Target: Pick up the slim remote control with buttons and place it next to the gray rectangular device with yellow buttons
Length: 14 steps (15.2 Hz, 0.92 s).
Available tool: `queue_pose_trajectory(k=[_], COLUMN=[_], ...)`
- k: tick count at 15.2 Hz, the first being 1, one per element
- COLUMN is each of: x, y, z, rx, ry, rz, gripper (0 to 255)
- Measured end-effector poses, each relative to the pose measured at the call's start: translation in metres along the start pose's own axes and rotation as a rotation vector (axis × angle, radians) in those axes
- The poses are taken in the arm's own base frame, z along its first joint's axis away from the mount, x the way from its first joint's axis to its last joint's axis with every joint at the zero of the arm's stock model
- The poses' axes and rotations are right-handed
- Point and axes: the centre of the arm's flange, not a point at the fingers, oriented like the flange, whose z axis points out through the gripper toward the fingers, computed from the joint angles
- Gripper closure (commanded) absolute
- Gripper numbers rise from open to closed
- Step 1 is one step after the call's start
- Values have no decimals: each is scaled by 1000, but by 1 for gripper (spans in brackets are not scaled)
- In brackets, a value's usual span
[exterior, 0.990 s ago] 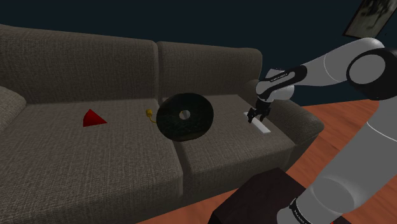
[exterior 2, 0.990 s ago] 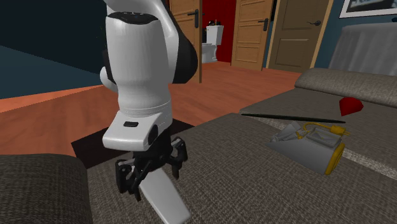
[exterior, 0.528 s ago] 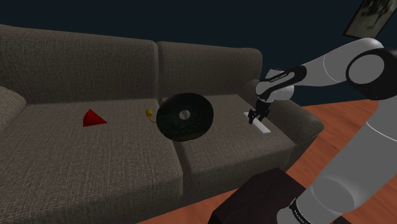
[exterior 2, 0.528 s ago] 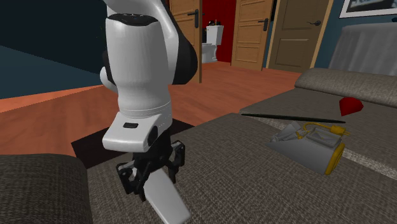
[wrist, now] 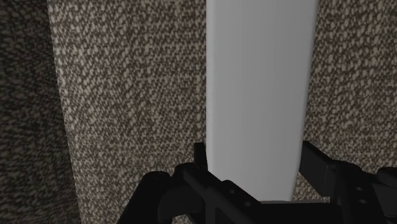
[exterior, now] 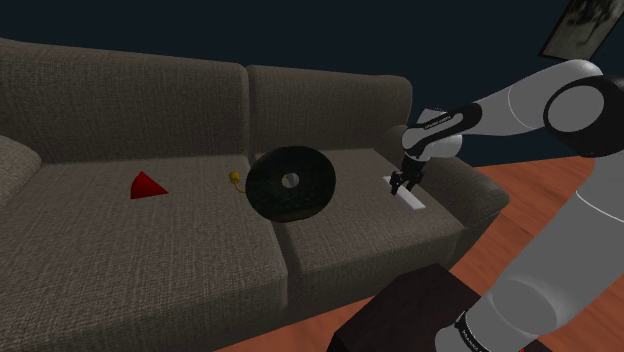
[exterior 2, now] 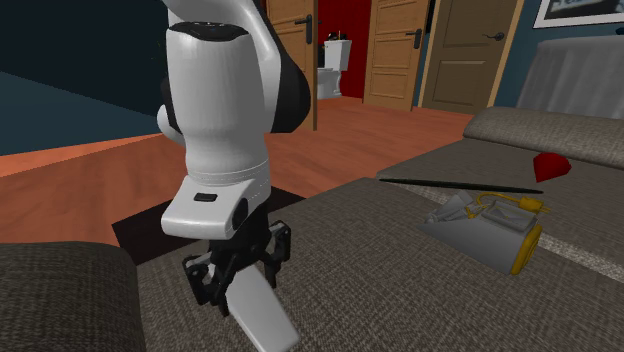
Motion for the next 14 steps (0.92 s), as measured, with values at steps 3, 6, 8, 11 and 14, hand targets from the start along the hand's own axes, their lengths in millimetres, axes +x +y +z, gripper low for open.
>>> queue_pose_trajectory(k=[3,6,8,11,14], x=[0,0,0,0,0], y=[1,1,1,1,1], z=[-6,-21,-32,-48,-62], rx=[0,0,0,0,0], ry=[0,0,0,0,0], rz=[0,0,0,0,0], gripper=[255,255,255,255,255])
